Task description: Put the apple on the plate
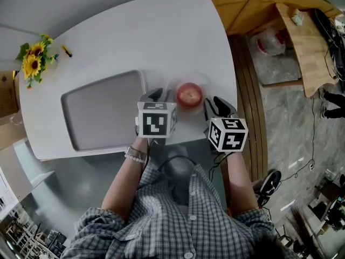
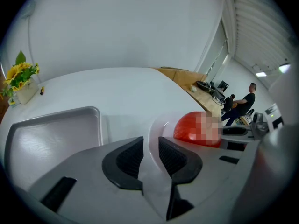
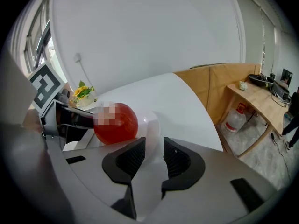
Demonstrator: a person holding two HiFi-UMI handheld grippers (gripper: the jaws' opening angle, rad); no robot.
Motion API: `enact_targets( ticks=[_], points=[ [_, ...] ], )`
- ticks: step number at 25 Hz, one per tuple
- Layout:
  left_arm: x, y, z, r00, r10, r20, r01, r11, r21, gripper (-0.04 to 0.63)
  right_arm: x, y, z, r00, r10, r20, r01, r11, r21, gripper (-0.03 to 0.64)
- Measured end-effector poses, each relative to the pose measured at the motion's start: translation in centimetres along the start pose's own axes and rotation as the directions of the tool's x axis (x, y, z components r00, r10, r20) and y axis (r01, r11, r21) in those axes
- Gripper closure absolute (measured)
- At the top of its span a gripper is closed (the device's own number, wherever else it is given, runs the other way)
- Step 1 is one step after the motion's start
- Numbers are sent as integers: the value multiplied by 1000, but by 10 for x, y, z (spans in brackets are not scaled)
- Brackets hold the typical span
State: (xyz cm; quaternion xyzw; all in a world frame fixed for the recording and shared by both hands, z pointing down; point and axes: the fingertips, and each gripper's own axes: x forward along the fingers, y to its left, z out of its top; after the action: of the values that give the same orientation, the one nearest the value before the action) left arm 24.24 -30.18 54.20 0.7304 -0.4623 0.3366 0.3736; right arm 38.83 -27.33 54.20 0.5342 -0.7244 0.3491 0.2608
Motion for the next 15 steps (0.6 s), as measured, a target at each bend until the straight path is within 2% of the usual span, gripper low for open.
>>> enact_targets(
  ticks=[10, 15],
  points=[
    [13, 1, -3, 992, 80, -96, -78, 997, 25, 511, 8, 2, -4, 999, 28, -36, -26, 997, 66, 517],
    [14, 0, -2, 990, 68, -120, -68, 998, -3, 511, 8, 1, -5, 998, 47, -46, -42, 993, 106, 517]
  ],
)
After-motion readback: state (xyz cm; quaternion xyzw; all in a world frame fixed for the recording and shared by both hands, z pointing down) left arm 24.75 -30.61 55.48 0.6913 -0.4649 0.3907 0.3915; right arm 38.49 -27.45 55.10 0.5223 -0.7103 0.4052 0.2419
